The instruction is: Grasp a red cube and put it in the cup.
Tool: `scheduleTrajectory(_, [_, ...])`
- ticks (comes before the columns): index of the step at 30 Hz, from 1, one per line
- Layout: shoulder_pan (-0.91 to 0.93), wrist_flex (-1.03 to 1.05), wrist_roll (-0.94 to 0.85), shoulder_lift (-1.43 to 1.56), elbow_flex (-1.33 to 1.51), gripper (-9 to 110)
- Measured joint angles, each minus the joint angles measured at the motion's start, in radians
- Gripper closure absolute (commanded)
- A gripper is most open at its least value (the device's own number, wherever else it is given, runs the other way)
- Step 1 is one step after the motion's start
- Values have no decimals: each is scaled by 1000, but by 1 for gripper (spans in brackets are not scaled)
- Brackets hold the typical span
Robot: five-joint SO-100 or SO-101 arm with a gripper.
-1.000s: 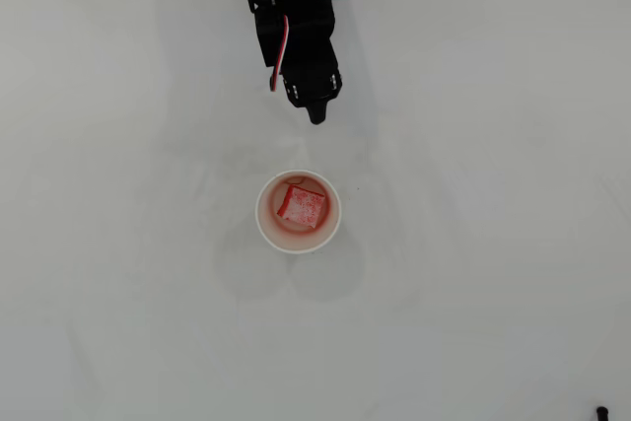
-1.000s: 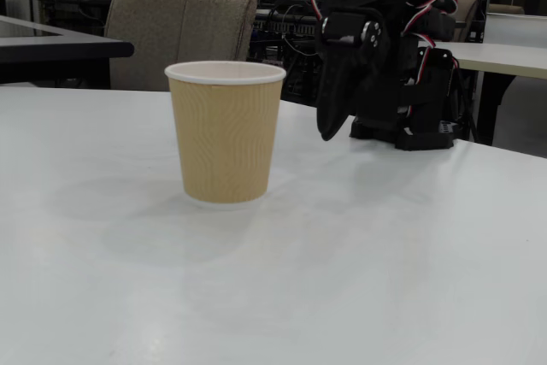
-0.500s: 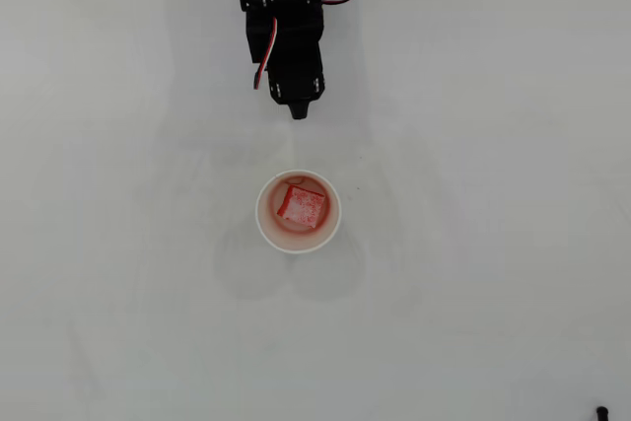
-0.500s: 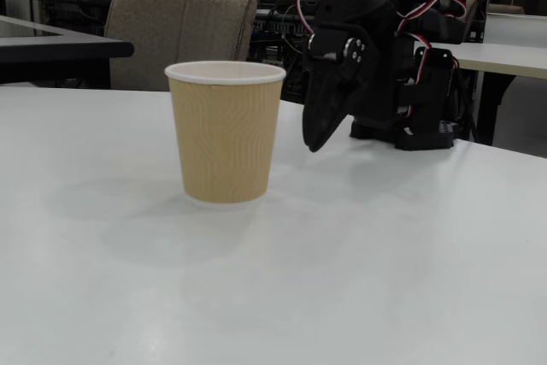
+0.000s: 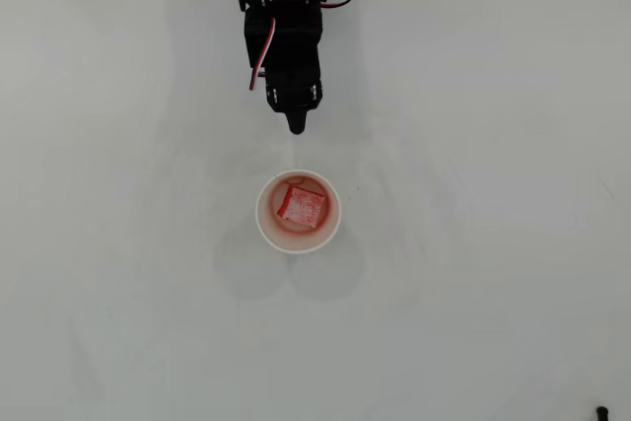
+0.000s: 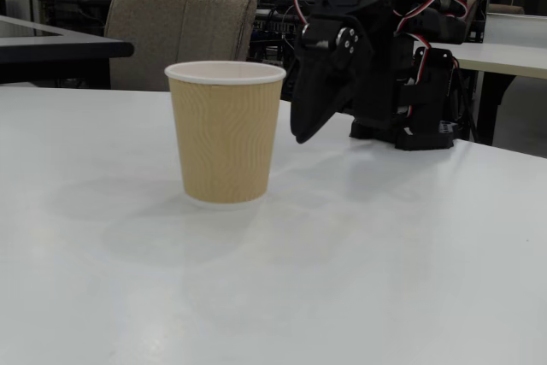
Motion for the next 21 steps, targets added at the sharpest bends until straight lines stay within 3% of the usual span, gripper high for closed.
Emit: scheduleTrajectory(21, [60, -137, 0, 0, 9, 101])
